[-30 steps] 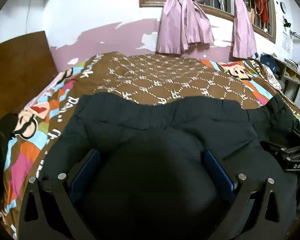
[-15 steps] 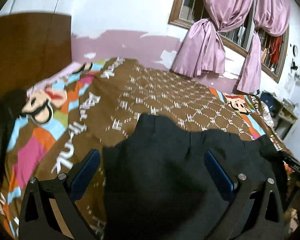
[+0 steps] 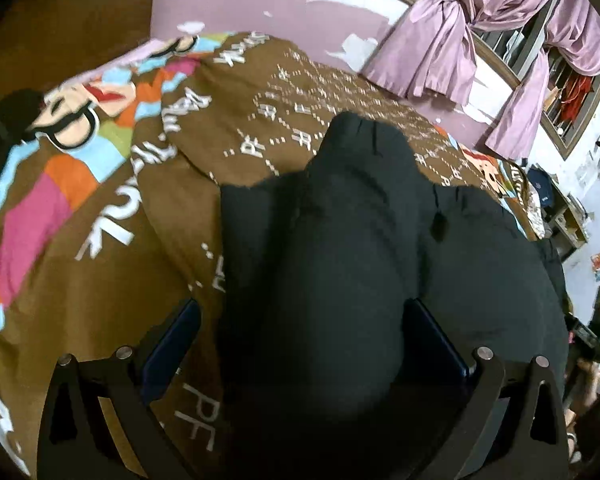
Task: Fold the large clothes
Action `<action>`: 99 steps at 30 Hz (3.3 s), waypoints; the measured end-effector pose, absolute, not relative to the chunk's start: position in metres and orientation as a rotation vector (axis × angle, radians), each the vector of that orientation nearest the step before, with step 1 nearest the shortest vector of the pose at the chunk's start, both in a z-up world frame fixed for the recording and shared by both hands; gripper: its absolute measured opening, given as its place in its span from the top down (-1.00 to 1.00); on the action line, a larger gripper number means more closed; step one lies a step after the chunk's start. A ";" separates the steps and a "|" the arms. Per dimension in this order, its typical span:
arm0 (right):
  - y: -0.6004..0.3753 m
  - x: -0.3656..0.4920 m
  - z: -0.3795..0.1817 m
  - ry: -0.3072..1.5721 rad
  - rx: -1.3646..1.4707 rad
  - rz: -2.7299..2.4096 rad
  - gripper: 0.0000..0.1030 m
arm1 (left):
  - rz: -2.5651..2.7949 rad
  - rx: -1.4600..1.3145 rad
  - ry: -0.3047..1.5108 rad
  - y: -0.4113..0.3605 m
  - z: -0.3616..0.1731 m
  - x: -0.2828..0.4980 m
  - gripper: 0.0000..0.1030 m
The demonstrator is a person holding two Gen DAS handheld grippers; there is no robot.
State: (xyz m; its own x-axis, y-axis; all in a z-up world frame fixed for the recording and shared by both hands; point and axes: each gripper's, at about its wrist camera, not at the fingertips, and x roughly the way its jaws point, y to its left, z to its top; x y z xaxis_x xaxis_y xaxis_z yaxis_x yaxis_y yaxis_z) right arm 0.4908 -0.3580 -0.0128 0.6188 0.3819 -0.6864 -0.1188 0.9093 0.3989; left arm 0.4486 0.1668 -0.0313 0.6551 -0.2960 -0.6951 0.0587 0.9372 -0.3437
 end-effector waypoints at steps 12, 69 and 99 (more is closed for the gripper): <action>-0.375 0.485 -0.025 0.858 0.467 0.375 -1.00 | -0.312 -0.440 0.905 0.179 -0.058 0.450 -0.98; -0.423 0.438 0.058 0.787 0.332 0.217 0.39 | -0.515 -0.317 0.834 0.054 -0.017 0.467 0.41; -0.374 0.339 0.144 0.702 0.165 0.083 -0.97 | -0.220 -0.177 0.642 0.008 0.088 0.379 -0.96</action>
